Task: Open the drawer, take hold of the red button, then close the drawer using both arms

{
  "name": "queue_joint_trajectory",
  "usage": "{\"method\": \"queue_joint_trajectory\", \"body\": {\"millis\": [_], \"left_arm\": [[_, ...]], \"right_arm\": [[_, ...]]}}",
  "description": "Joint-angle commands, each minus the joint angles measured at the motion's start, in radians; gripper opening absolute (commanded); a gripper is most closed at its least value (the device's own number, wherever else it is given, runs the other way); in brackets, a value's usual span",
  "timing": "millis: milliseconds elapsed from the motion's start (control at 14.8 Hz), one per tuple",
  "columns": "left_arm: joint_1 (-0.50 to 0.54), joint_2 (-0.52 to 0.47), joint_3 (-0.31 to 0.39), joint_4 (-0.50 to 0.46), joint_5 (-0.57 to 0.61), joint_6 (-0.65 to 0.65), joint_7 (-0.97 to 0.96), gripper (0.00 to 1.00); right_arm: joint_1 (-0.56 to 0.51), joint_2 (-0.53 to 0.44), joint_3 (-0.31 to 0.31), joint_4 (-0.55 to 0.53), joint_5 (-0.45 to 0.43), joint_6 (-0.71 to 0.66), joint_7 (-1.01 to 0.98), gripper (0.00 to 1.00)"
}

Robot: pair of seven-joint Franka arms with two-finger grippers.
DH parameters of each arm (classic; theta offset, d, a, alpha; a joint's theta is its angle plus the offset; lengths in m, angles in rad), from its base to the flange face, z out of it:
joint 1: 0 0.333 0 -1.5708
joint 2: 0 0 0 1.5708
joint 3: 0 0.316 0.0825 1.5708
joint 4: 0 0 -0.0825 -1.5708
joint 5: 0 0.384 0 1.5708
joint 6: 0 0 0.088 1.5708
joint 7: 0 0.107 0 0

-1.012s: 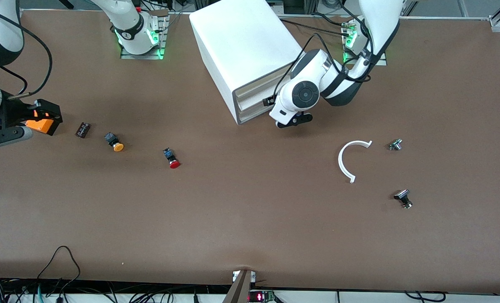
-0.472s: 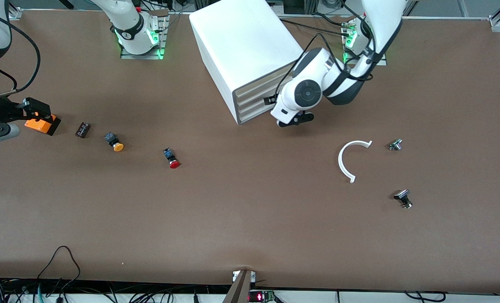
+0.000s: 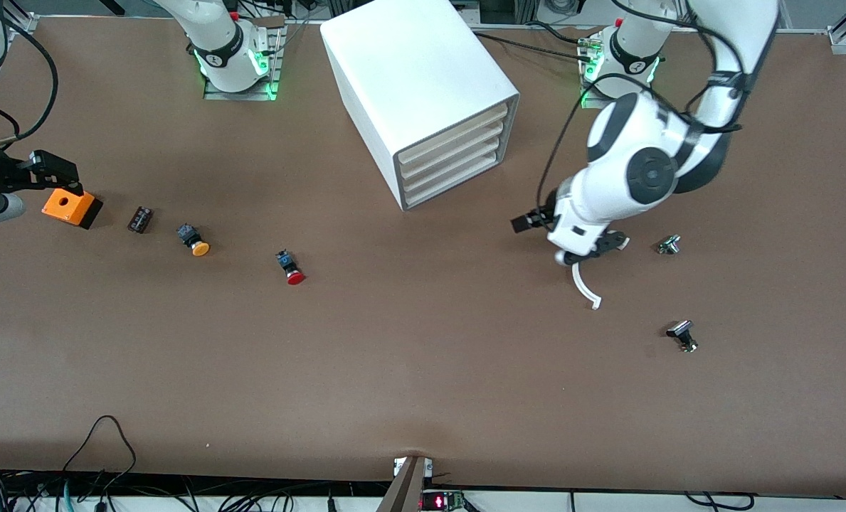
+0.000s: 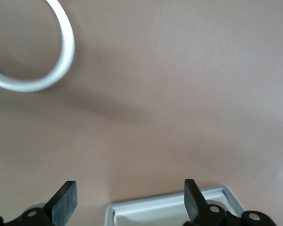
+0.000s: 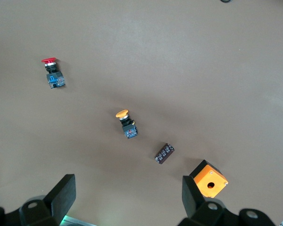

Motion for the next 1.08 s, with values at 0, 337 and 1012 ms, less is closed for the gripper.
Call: {"method": "queue_joint_trajectory", "body": {"millis": [0, 337, 1012], "left_arm": [[0.042, -0.094, 0.041, -0.007, 0.051, -0.018, 0.113, 1.00], [0.042, -0.166, 0.178, 0.106, 0.131, -0.223, 0.400, 1.00], [0.042, -0.264, 0.258, 0.181, 0.224, -0.369, 0.640, 1.00]], "right_arm": [[-0.005, -0.023, -0.008, 0.001, -0.006, -0.002, -0.020, 1.00], [-0.021, -0.144, -0.003, -0.134, -0.014, 0.038, -0.030, 1.00], [-0.017, -0.154, -0.006, -0.151, 0.029, 0.028, -0.010, 1.00]]}}
